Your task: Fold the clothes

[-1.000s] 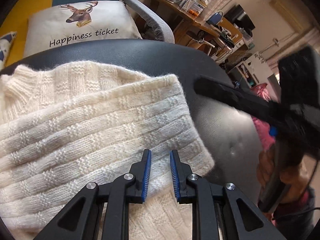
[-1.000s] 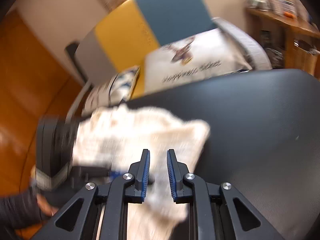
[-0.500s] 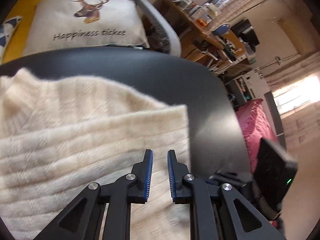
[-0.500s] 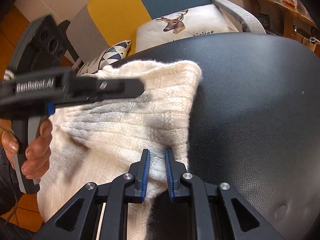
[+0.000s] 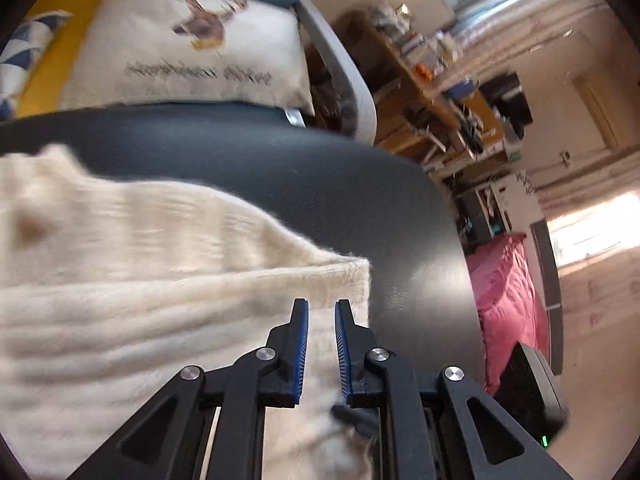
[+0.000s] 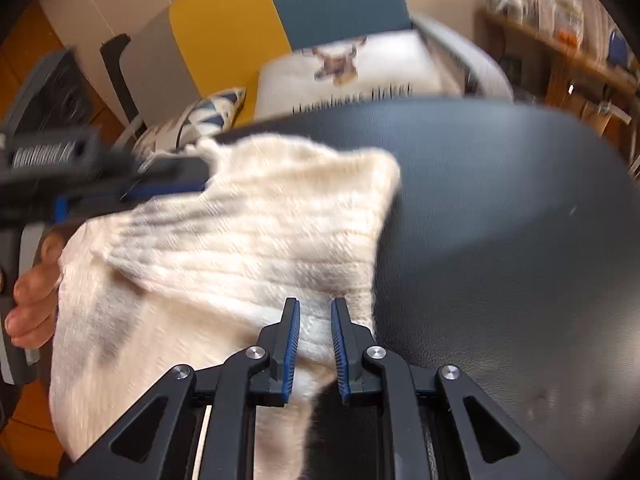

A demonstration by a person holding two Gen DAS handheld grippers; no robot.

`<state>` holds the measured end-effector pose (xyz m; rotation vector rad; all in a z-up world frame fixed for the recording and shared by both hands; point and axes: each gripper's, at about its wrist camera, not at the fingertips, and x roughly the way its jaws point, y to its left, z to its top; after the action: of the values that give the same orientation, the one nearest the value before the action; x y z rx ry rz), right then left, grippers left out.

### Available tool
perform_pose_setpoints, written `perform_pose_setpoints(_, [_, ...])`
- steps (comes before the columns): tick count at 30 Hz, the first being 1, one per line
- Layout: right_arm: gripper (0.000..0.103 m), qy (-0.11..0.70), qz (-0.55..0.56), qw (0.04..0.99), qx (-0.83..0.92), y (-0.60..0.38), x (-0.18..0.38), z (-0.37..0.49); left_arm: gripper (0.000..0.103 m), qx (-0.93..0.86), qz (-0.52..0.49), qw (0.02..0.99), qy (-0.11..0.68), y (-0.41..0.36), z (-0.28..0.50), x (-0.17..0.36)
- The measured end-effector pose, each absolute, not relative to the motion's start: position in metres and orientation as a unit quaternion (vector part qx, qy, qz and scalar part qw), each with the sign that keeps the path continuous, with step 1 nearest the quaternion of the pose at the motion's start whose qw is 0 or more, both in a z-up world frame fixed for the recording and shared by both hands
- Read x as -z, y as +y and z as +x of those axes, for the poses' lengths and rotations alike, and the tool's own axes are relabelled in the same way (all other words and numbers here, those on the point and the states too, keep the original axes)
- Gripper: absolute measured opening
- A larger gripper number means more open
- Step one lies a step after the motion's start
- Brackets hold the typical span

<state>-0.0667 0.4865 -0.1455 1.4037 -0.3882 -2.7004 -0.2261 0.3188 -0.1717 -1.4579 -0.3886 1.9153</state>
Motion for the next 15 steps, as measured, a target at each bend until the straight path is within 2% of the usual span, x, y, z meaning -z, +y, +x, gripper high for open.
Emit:
perform_pose_setpoints(2, [0.028,-0.137,0.437,0.048,0.887,0.470,0.130,-0.059,0.021,-0.762,-0.541,0.328,-0.140,0.274,-0.210,0.155])
perform_pose_setpoints(4, [0.028,-0.138,0.431,0.066,0.889,0.438,0.122,-0.053,0.034,-0.783,-0.527,0.302,-0.134,0.224,-0.190,0.145])
perform_pose_setpoints(7, [0.028,-0.128,0.435,0.092,0.887,0.385,0.120,-0.046,0.040,-0.812,-0.512,0.242,-0.139,0.138,-0.158,0.141])
perform_pose_setpoints(15, [0.028,-0.096,0.486,0.159,0.854,0.266,0.152,0.000,0.040,-0.807,-0.503,0.056,-0.304,-0.130,-0.084,0.180])
